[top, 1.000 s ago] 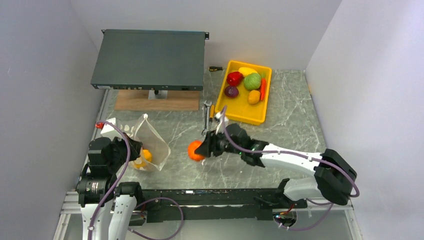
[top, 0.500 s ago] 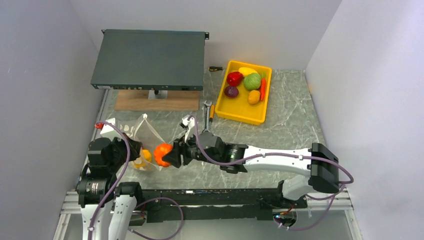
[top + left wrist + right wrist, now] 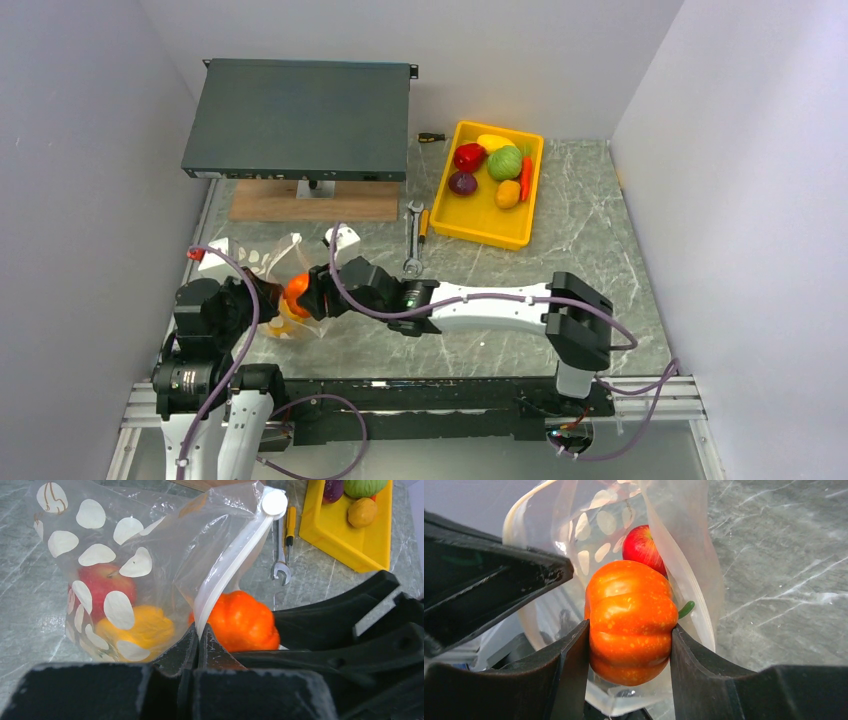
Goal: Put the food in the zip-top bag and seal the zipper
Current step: Place the fake vegetable in the zipper food storage bag.
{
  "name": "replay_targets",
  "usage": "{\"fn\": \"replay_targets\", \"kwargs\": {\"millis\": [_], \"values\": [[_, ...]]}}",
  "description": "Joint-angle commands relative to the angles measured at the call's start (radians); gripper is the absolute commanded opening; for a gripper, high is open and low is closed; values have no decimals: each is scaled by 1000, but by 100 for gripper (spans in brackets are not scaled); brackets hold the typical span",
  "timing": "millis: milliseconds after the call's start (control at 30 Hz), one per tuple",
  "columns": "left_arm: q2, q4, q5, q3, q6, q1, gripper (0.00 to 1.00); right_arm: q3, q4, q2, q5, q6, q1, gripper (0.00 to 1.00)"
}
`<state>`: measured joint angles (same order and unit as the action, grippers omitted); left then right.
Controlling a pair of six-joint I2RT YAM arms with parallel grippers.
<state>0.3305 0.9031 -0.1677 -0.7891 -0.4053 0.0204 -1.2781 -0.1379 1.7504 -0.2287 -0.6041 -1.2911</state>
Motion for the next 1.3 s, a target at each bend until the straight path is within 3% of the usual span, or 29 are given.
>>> {"fn": "replay_targets", "kwargs": {"millis": [0, 433, 567, 800, 967, 1133, 1267], "values": [[-12, -35, -1, -1, 2, 5, 0, -96, -36, 47, -63, -34, -5, 0], [-27, -36, -5, -1, 1, 5, 0, -184, -35, 145, -61, -65, -9, 0], [-27, -38, -9, 1, 3, 5, 0, -184, -49, 156, -97, -70, -10, 6], [-50, -34, 8, -1, -3, 5, 0, -240, -78, 225, -89, -111, 24, 32], [-50, -33, 11, -1, -5, 5, 0, -238, -75, 223, -73, -111, 33, 65], [-45, -34, 8, -1, -3, 5, 0, -214, -56, 192, -71, -98, 35, 82], [-45, -33, 7, -1, -3, 5, 0, -189, -40, 160, -72, -93, 35, 84]]}}
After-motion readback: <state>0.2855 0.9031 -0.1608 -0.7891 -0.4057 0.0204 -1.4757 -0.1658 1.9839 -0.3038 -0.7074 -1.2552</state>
